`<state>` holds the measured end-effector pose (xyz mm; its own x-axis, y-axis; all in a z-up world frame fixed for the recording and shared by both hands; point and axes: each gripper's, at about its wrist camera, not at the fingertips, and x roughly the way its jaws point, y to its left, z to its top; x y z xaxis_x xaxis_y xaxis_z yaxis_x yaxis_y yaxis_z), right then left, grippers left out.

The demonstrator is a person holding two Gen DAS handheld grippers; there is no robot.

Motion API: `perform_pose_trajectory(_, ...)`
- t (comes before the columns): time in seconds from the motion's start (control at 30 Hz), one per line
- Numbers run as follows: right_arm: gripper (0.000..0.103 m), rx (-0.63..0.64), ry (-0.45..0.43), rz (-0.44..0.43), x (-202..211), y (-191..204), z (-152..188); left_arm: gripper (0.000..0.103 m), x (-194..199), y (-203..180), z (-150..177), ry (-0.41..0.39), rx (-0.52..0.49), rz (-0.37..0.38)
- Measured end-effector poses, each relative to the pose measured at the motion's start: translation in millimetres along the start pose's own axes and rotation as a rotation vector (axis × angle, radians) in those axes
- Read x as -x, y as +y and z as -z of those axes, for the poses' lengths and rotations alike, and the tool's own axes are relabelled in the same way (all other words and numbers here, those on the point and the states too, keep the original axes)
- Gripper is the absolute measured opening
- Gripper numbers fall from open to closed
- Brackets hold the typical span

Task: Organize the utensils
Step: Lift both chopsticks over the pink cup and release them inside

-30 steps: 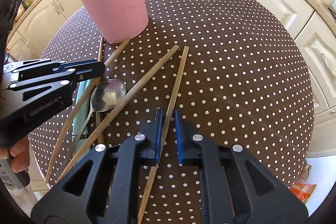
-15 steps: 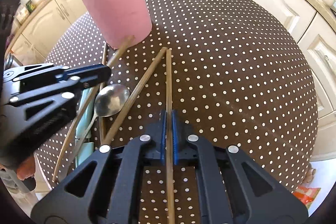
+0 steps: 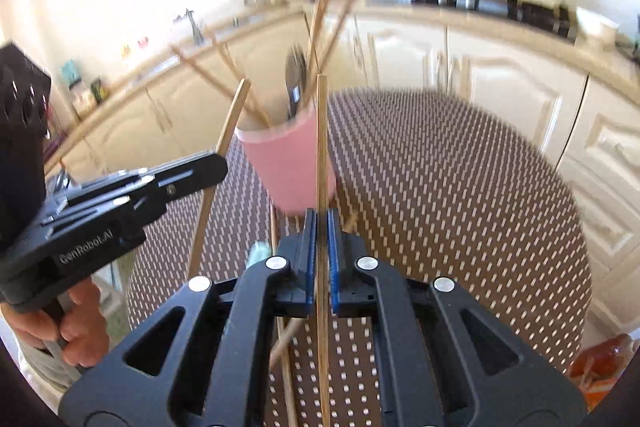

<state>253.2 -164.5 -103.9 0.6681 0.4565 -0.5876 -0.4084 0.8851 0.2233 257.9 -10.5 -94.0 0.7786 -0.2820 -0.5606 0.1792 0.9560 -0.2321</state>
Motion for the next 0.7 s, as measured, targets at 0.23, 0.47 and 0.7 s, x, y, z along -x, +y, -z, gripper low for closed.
perform_pose_trajectory(0.23, 0.006, 0.025, -0.149, -0.05, 24, 12, -30, 0.005, 35, 7, -20, -0.195, 0.027, 0.012)
perform_pose_trajectory(0.47, 0.006, 0.058, -0.234, -0.086, 26, 23, -68, 0.005, 55, 10, -39, -0.424, 0.023, -0.038)
perform_pose_trajectory(0.7, 0.006, 0.06, -0.344, -0.1, 26, 33, -94, 0.005, 59, 15, -58, -0.607, 0.047, -0.075)
